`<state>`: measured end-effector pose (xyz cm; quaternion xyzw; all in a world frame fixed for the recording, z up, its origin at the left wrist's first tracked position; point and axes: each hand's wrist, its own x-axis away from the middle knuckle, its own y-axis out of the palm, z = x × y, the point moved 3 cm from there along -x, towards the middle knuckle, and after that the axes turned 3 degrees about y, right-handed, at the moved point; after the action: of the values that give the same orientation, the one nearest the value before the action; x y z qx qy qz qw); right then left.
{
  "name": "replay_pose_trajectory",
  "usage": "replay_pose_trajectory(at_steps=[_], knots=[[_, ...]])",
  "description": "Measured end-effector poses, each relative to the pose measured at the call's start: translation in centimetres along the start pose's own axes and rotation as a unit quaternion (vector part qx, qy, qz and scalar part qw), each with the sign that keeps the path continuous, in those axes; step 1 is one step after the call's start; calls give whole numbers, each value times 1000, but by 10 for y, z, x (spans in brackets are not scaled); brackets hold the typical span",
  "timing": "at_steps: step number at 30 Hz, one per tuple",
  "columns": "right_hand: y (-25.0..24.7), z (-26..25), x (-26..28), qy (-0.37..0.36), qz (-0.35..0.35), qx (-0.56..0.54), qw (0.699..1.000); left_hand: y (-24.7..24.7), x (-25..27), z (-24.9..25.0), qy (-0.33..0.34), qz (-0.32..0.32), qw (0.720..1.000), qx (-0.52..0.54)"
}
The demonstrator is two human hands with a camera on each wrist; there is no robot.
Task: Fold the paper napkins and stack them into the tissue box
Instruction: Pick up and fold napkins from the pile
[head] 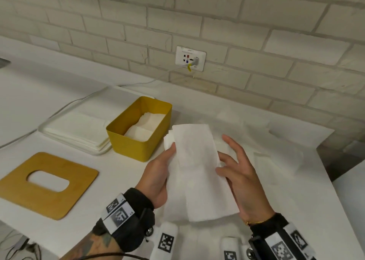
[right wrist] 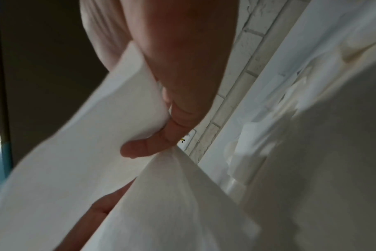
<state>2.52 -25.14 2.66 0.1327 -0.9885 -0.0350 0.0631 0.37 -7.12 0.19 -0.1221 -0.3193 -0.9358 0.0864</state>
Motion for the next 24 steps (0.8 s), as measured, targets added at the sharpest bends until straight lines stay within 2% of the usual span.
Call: replay_pose_trajectory(at_steps=[3,10,16,20,24], knots=[[1,12,4,-1,23,47,999,-4,2,-2,-4,4,1000,9],[14,25,0,12,16,-27,999,-2,5,-2,-2,-26,1000,-5],[19,28,-2,-13,37,58,998,-8,-3,-5,5,-29,1000,1],[21,28,-2,-15,46,99,994,-4,-1,-3,15,-55,998,-29],[22,26,0,-40,57,118,991,-6,-3,-2,32,-39,997,-64]])
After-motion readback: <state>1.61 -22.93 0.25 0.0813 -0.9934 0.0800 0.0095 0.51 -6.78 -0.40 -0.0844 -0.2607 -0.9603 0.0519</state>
